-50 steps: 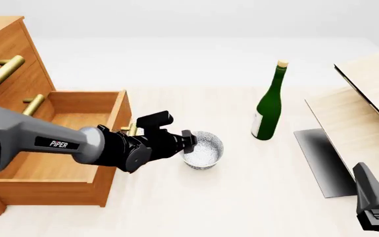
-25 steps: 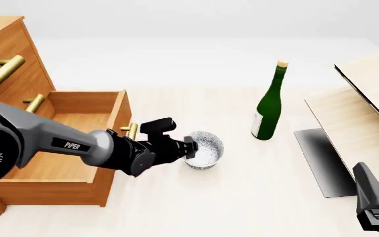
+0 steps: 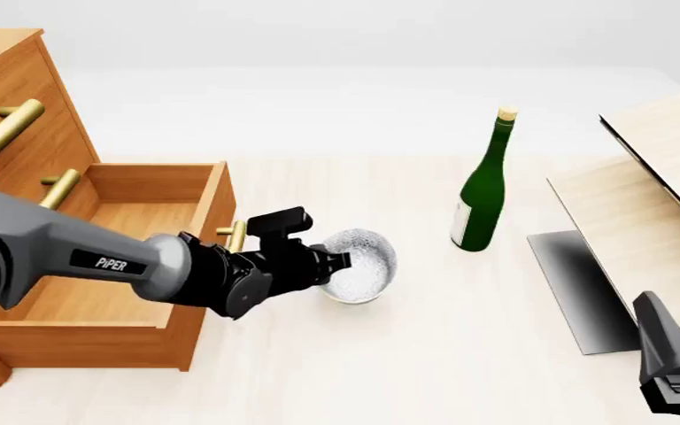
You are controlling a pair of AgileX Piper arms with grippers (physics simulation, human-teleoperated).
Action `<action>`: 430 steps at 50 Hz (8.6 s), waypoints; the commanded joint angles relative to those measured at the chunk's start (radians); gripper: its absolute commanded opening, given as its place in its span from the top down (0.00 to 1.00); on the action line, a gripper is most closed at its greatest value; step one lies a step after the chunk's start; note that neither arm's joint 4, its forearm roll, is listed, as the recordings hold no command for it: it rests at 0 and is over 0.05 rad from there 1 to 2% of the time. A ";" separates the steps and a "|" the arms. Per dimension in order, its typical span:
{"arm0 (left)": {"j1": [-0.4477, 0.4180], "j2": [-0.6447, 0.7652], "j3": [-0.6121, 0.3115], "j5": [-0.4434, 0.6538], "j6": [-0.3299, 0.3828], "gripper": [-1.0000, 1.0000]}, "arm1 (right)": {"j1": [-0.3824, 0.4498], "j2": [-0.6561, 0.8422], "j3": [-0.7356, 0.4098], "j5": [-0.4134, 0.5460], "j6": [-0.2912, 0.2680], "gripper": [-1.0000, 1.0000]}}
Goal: Put the bowl in the bottom drawer of the cabinet and close it.
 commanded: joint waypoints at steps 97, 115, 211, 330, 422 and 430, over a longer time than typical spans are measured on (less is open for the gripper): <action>0.124 -0.619 0.216 0.139 0.231 1.00 | 0.000 0.000 0.000 0.000 0.000 0.00; 0.159 -0.739 0.241 0.199 0.253 1.00 | 0.000 0.000 0.000 0.000 0.000 0.00; 0.608 -0.892 0.415 0.158 0.438 1.00 | 0.000 0.000 0.000 0.000 0.000 0.00; 0.787 -0.442 0.525 -0.212 0.514 1.00 | 0.000 0.000 0.000 0.000 0.000 0.00; 0.774 -0.558 0.562 -0.131 0.503 0.00 | 0.000 0.000 0.000 0.000 0.000 0.00; 0.769 -0.593 0.570 -0.111 0.498 0.00 | 0.000 0.000 0.000 0.000 0.000 0.00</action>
